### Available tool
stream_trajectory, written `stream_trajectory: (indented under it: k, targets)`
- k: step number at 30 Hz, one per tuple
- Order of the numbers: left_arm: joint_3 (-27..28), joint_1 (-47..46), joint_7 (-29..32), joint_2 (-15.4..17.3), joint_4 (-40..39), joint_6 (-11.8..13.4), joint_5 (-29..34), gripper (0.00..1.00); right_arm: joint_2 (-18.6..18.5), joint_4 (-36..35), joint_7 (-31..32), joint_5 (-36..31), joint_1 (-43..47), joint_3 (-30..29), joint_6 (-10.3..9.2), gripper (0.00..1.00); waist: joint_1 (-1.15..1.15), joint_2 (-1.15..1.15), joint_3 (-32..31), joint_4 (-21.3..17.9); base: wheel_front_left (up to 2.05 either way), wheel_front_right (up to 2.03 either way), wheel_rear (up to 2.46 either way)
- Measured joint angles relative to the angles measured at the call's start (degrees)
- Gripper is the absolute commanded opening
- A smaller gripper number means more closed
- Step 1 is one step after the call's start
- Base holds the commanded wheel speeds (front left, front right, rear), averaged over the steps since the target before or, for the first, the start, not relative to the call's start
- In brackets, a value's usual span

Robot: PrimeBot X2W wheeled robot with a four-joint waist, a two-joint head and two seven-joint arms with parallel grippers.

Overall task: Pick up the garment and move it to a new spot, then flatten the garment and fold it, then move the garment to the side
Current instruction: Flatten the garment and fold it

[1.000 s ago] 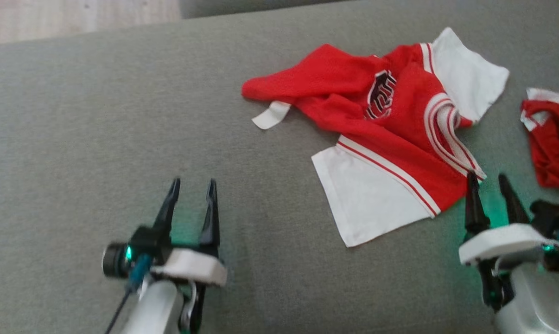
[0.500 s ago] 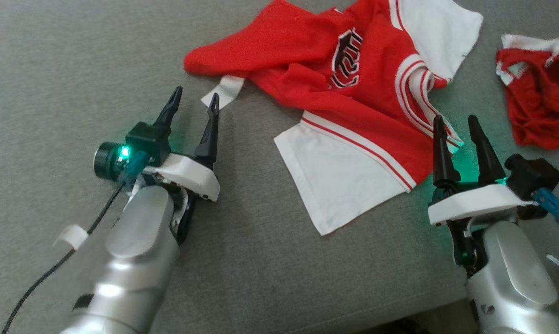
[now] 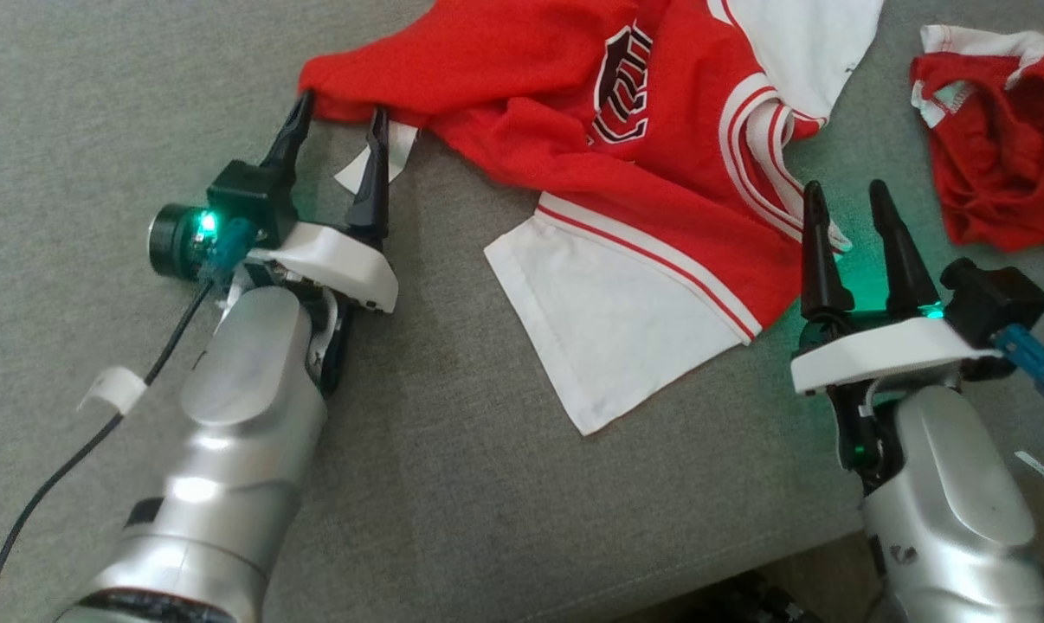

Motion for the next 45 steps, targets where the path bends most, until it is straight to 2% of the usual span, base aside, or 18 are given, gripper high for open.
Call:
stream_trajectory:
  k: [9, 18, 19, 20, 21, 25, 33, 40, 45]
  targets:
    - [2.55, -3.76, -0.21, -0.53, 4.30, 4.38, 1.61, 1.00, 0.41, 0.44, 0.00, 0.79, -0.02, 1.16, 0.00, 1.00, 0.00, 0.00, 1.27, -1.15, 0.00, 0.00, 0.00]
    - [2.42, -7.38, -0.43, -1.51, 11.45, 6.21, 2.38, 1.00, 0.51, 1.05, 0.00, 0.92, -0.11, 1.20, 0.00, 1.00, 0.00, 0.00, 1.38, -1.21, 0.00, 0.00, 0.00]
    - [2.38, -7.70, -0.43, -1.65, 11.80, 6.19, 2.37, 0.35, 0.51, 1.08, 0.00, 1.04, -0.12, 1.18, 0.00, 1.00, 0.00, 0.00, 1.23, -1.05, 0.00, 0.00, 0.00]
    - [2.32, -7.82, -0.43, -1.74, 12.11, 5.67, 2.37, 0.02, 0.52, 1.09, 0.00, 1.22, -0.13, 1.16, 0.00, 1.00, 0.01, 0.00, 1.03, -0.85, 0.00, 0.00, 0.00]
    - [2.30, -7.78, -0.43, -1.77, 12.09, 5.31, 2.36, 0.00, 0.53, 1.11, 0.00, 1.37, -0.13, 1.16, 0.00, 1.00, 0.01, 0.00, 0.80, -0.62, 0.00, 0.00, 0.00]
    - [2.50, -5.28, -0.40, -1.63, 7.39, 4.75, 1.86, 0.00, 0.55, 1.37, 0.00, 1.43, -0.14, 0.96, 0.00, 1.00, 0.03, 0.00, -0.62, 0.80, 0.00, 0.00, 0.00]
    - [3.77, 8.39, -0.07, -0.52, -4.50, 3.30, 0.34, 0.00, 0.54, 2.81, 0.00, 0.79, 1.68, 0.63, 0.00, 1.00, 0.01, 0.00, -7.14, 7.75, 0.00, 0.00, 0.00]
    - [8.05, 17.47, 0.08, 0.19, -5.21, 3.82, 0.35, 0.00, 0.56, 3.78, 0.00, 0.47, 5.13, 1.04, 0.00, 1.00, 0.00, 0.00, -12.71, 12.72, 0.00, 0.00, 0.00]
    - [10.17, 22.24, 0.08, 0.91, -4.92, 3.87, 0.37, 0.00, 0.56, 4.01, 0.00, 0.47, 5.23, 1.49, 0.00, 1.00, 0.00, 0.00, -15.43, 14.24, 0.00, 0.00, 0.00]
